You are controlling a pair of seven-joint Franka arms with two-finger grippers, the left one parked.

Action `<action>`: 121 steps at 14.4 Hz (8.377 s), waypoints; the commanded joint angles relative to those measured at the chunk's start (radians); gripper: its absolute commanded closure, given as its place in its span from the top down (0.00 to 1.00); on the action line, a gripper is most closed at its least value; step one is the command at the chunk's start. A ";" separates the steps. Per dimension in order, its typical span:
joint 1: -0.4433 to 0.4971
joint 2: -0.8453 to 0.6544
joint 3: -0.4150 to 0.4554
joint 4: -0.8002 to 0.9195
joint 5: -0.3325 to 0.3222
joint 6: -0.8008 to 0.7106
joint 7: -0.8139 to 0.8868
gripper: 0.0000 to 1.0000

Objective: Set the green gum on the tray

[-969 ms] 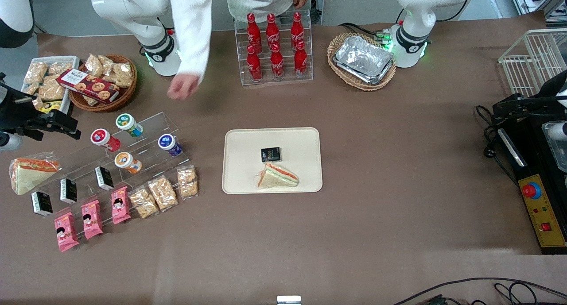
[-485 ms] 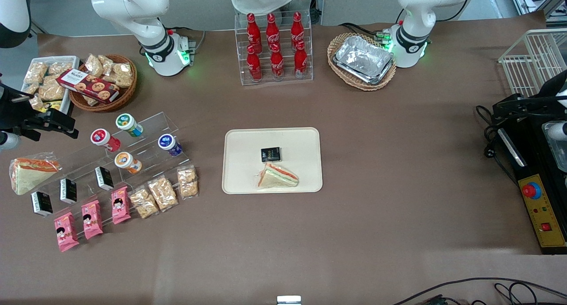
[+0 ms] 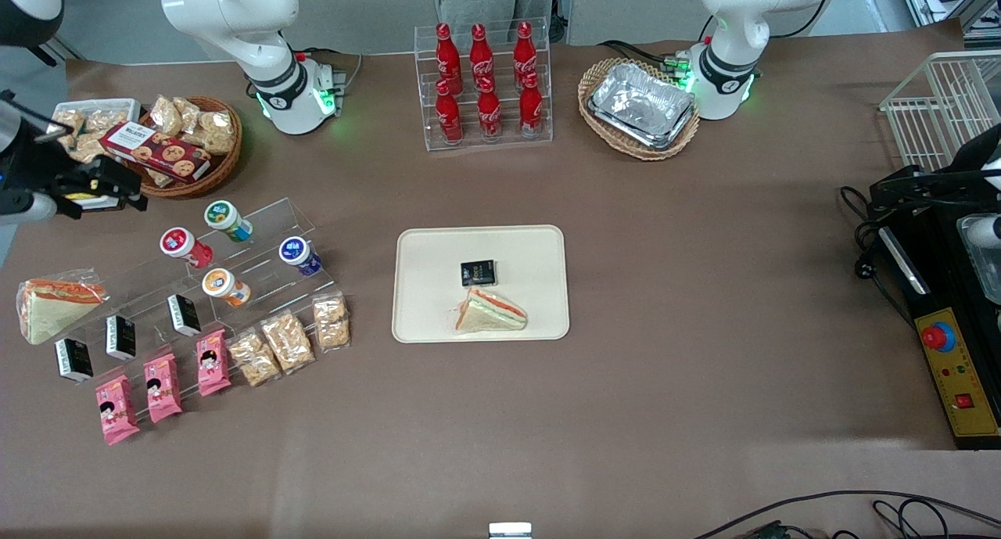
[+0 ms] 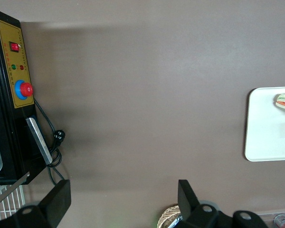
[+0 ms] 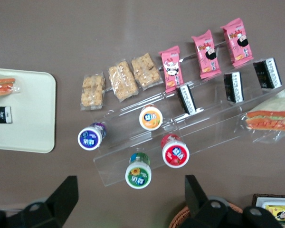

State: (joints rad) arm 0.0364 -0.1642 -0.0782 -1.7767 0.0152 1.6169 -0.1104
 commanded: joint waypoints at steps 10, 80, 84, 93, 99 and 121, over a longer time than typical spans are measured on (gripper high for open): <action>-0.004 -0.330 -0.009 -0.644 0.009 0.415 -0.015 1.00; 0.678 0.262 0.005 -0.507 -0.009 0.882 1.215 0.13; 0.685 0.394 0.005 -0.529 -0.072 1.052 1.305 0.13; 0.697 0.473 0.003 -0.532 -0.075 1.146 1.336 1.00; 0.682 0.431 0.000 -0.526 -0.077 1.128 1.301 1.00; 0.047 0.180 0.173 0.175 -0.060 0.069 0.325 1.00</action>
State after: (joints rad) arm 0.2327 0.0179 0.0182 -1.6141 -0.0426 1.7018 0.3652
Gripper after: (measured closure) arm 0.000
